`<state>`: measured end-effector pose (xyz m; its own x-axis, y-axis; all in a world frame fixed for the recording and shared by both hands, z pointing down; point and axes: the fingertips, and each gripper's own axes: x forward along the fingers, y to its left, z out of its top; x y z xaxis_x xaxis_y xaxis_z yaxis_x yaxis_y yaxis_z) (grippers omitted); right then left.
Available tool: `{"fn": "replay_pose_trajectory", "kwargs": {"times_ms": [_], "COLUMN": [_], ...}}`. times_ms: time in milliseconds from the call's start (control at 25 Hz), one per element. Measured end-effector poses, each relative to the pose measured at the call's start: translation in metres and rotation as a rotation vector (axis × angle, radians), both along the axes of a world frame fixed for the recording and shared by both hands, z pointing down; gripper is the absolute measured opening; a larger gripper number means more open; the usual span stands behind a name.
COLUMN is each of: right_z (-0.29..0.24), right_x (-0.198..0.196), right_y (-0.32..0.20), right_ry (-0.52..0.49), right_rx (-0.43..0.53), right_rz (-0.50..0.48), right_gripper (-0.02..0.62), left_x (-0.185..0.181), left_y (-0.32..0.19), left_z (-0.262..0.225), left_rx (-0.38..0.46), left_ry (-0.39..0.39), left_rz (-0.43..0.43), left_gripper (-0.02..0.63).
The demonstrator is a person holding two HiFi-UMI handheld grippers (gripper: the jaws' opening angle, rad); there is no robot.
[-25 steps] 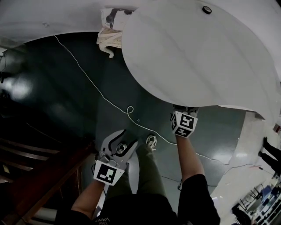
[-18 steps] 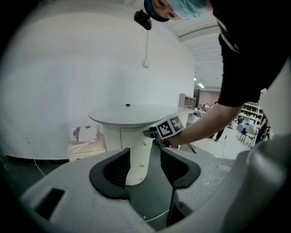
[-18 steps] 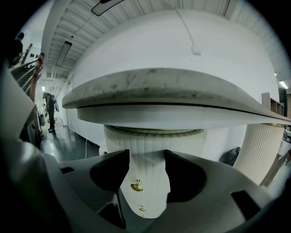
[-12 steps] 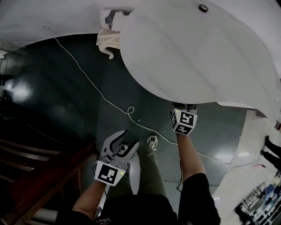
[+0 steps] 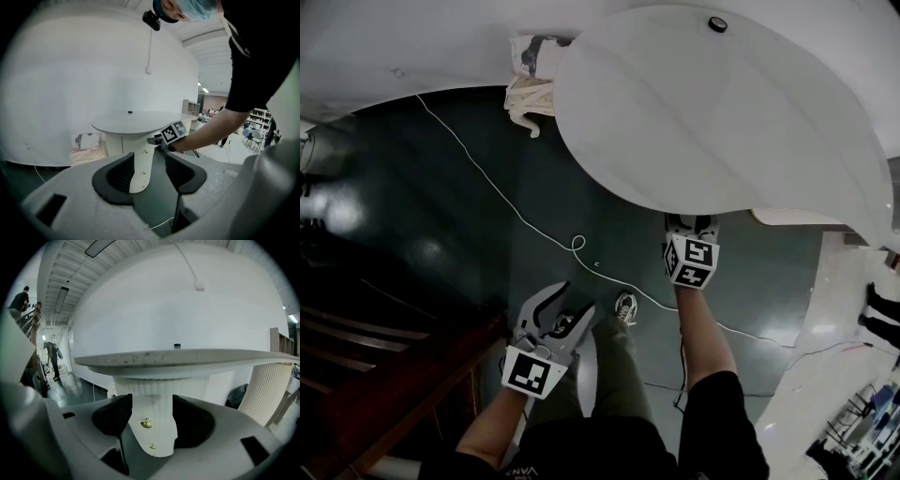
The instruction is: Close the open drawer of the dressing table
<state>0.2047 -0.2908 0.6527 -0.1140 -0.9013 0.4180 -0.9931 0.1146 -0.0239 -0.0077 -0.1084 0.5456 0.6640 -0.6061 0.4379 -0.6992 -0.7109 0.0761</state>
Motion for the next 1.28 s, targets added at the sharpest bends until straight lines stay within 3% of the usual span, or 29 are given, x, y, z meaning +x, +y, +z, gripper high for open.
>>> {"fn": "replay_pose_trajectory", "kwargs": {"times_ms": [120,320,600,840,960,1280], "right_z": [0.000,-0.013,-0.074,-0.110,-0.125,-0.169], "right_x": [0.001,-0.001,-0.011,-0.018,-0.024,-0.047], "right_y": [0.022,0.074,0.133,0.186,0.202,0.257], "right_ry": [0.001,0.034,0.039,0.026,-0.008,-0.064], "right_rx": [-0.039,-0.098,-0.044,-0.013,-0.013,0.032], "right_rz": [0.015,0.031,0.050,0.112,0.131,0.155], "right_gripper": [0.258,0.162,0.004,0.002,0.002,0.002], "left_x": [-0.001,-0.001,0.002,-0.002,-0.002,-0.014], "left_y": [0.005,0.019,0.042,0.060,0.060,0.077], "left_z": [-0.006,-0.024,-0.052,-0.067,-0.077,-0.097], "left_rx": [0.001,0.031,0.062,0.100,0.104,0.120], "left_ry": [0.003,0.017,0.039,0.024,0.010,0.006], "left_rz": [0.014,0.070,0.155,0.194,0.211,0.241], "left_gripper": [0.216,0.196,0.180,0.125,0.044,0.023]}}
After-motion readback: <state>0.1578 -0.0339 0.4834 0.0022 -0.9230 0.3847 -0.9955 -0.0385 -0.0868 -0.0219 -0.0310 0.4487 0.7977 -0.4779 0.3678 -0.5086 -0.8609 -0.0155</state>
